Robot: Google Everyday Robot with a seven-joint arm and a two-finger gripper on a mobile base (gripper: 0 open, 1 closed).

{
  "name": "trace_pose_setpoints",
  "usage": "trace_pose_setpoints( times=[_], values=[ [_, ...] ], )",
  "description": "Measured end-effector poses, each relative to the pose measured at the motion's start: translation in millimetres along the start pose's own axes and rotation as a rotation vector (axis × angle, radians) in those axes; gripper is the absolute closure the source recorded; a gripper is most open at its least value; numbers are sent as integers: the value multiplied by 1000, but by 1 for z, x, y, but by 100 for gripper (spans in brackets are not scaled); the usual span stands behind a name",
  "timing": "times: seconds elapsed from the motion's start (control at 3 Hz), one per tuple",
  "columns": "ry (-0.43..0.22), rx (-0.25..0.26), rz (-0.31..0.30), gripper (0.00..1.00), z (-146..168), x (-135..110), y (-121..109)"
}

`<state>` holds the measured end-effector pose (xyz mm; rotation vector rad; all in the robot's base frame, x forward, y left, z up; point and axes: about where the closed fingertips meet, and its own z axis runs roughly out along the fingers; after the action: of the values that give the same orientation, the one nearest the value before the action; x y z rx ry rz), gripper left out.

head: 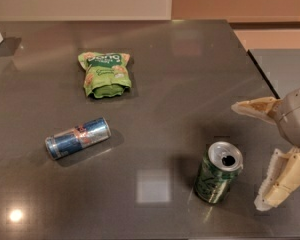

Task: Pick green can

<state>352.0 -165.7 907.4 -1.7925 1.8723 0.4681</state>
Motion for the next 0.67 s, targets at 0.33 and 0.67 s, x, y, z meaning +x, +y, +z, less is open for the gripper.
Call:
trace_pose_setpoints(
  times=[0.33, 0.67],
  values=[
    [-29, -30, 2, 0, 14, -5, 9],
    [-55, -57, 0, 0, 27, -11, 16]
  ],
)
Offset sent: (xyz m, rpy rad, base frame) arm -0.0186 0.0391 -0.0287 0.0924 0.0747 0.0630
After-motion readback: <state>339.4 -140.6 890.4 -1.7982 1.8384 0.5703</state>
